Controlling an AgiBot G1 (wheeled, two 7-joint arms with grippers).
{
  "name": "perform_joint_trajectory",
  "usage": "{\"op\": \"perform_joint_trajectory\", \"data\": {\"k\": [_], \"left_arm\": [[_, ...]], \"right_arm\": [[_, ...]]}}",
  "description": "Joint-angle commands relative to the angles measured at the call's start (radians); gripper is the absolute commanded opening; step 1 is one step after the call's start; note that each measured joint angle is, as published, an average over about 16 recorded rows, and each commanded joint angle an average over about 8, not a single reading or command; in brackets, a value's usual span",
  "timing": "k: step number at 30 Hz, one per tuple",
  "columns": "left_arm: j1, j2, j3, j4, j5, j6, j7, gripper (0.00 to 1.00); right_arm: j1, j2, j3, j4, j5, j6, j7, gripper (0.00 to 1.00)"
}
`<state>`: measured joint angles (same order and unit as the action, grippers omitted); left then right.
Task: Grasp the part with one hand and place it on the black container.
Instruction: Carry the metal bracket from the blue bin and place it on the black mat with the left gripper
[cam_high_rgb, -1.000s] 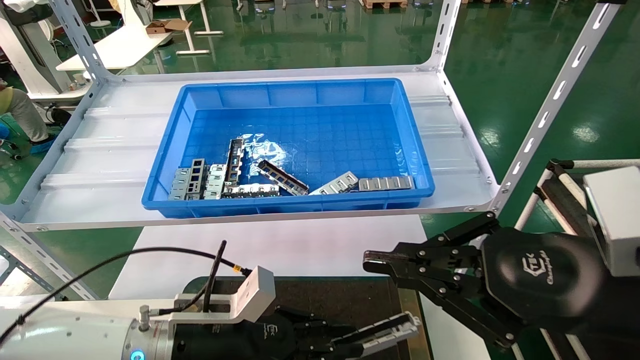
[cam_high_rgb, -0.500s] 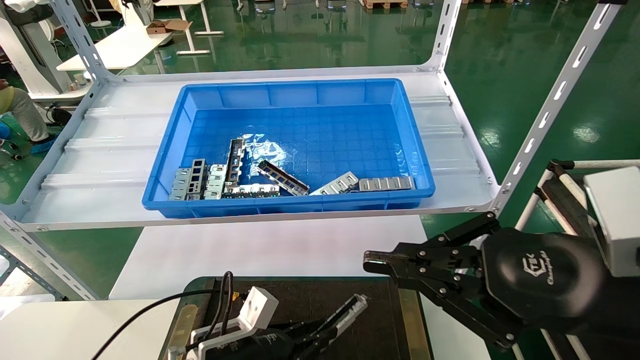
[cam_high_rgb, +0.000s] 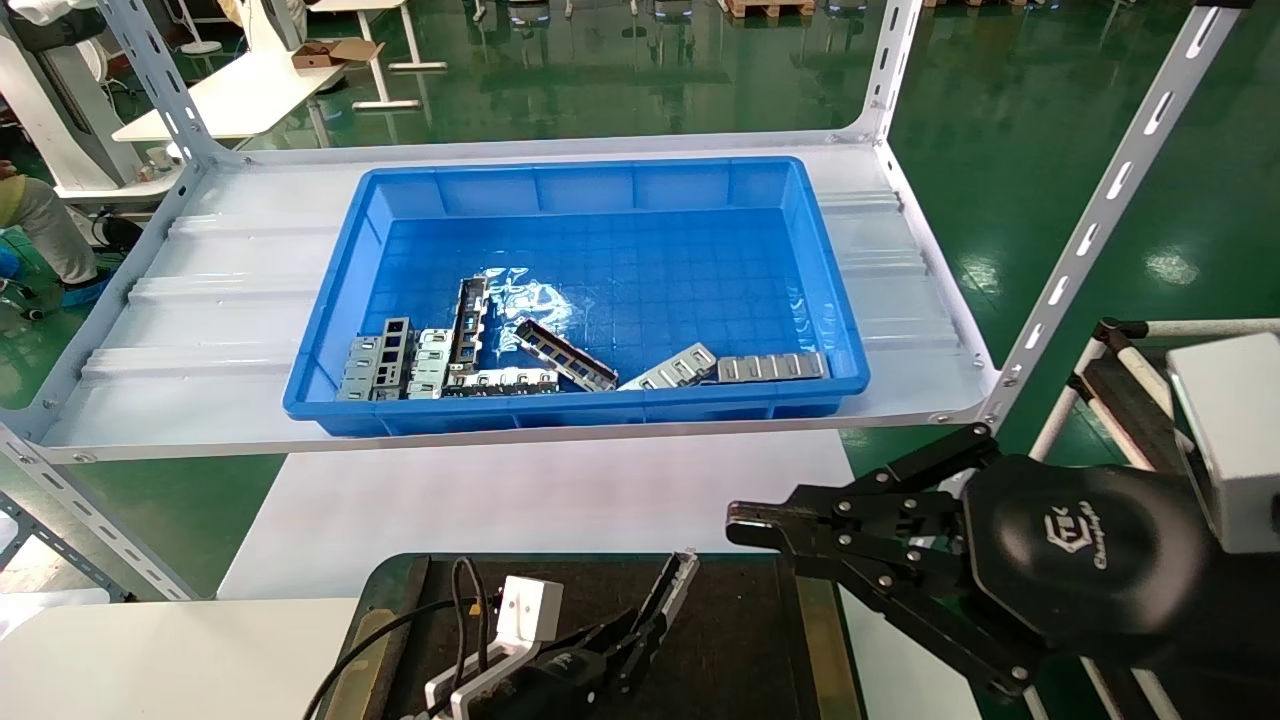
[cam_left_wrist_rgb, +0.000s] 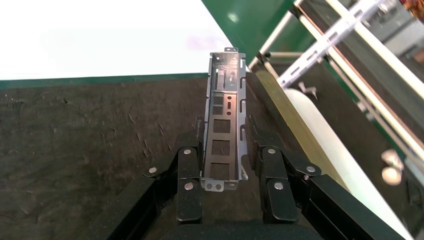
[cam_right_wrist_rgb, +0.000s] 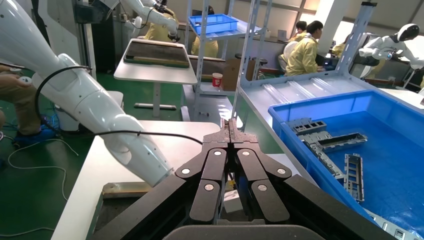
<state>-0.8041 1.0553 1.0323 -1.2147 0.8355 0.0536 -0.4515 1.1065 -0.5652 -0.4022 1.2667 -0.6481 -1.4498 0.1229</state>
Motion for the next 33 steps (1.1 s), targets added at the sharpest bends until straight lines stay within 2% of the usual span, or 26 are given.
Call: {"op": "perform_joint_trajectory", "data": {"k": [1, 16, 33], "left_arm": [[0.009, 0.018, 0.01, -0.005, -0.005, -0.051, -0.014, 0.0], [-0.012, 0.148, 0.095, 0.062, -0.111, -0.274, -0.047, 0.0], [-0.02, 0.216, 0.098, 0.131, -0.162, -0.333, -0.072, 0.0]], "right_arm": [[0.0, 0.0, 0.0, 0.0, 0.0, 0.0, 0.0, 0.0], [0.0, 0.0, 0.0, 0.0, 0.0, 0.0, 0.0, 0.0], [0.0, 0.0, 0.0, 0.0, 0.0, 0.0, 0.0, 0.0]]}}
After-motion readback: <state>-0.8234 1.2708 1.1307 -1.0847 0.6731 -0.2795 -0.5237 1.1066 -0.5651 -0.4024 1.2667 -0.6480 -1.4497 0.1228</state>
